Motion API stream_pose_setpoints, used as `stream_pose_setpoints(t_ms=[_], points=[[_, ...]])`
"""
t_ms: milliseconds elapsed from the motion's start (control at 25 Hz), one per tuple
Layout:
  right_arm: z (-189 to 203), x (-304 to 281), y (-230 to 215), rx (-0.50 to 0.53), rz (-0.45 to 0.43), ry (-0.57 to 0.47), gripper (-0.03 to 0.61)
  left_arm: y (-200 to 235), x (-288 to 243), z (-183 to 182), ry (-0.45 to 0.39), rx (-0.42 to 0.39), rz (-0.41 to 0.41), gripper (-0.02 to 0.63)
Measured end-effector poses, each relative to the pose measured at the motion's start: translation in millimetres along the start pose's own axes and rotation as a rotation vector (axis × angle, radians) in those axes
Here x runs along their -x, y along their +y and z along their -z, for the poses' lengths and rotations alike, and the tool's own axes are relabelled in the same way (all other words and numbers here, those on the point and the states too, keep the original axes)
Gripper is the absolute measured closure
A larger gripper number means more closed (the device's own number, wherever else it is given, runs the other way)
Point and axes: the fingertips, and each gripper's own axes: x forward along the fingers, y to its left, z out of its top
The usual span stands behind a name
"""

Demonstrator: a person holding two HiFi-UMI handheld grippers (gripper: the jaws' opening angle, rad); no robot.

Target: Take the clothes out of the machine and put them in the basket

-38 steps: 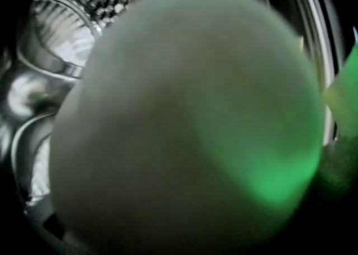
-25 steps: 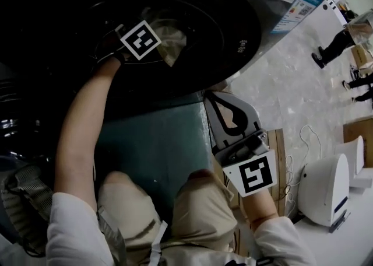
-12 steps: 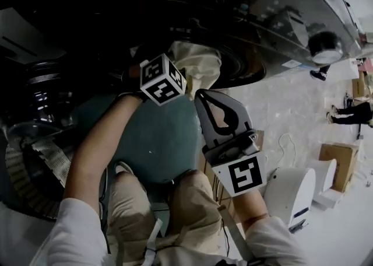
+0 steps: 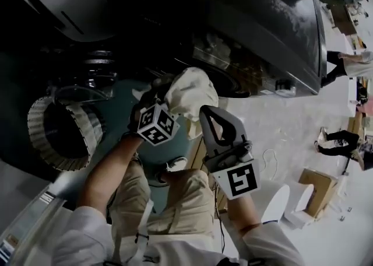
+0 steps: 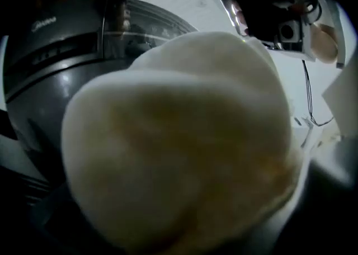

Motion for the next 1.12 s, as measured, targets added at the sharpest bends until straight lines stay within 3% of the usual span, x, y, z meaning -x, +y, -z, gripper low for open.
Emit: stream_pose_setpoints(t_ms=[280, 520, 640, 840, 1040, 1120], points=[[-134.1, 23.6, 51.0, -0.044, -0.183, 0.003, 0.565, -34.5, 140.0, -70.6, -0.048, 0.211, -0.114, 0.379], [-239.1, 28.6, 121.9, 0.053, -0.442, -0.005, 0.565, -11.3, 300.6, -113.4, -0.118, 0.344, -0.419, 0.379], [-289.3, 15.6, 174.1, 0.096, -0.517, -0.038, 0.565, -4.9, 386.0, -95.9, -0.118, 0.388, -0.54, 0.379], [-354.9, -11.7, 274.3, 0.188, -0.638, -0.093, 0.565, 3.0, 525.8, -31.7, -0.126, 0.528, -0.769, 0.379], [-389.1, -30.9, 366.5, 0.231, -0.779, -0.149, 0.565, -10.5, 625.1, 17.1, -0.12, 0.595, -0.94, 0.379], [-396.3, -36.4, 398.1, 0.246, -0.828, -0.157, 0.565, -12.3, 656.0, 28.4, -0.158, 0.641, -0.99, 0.378]])
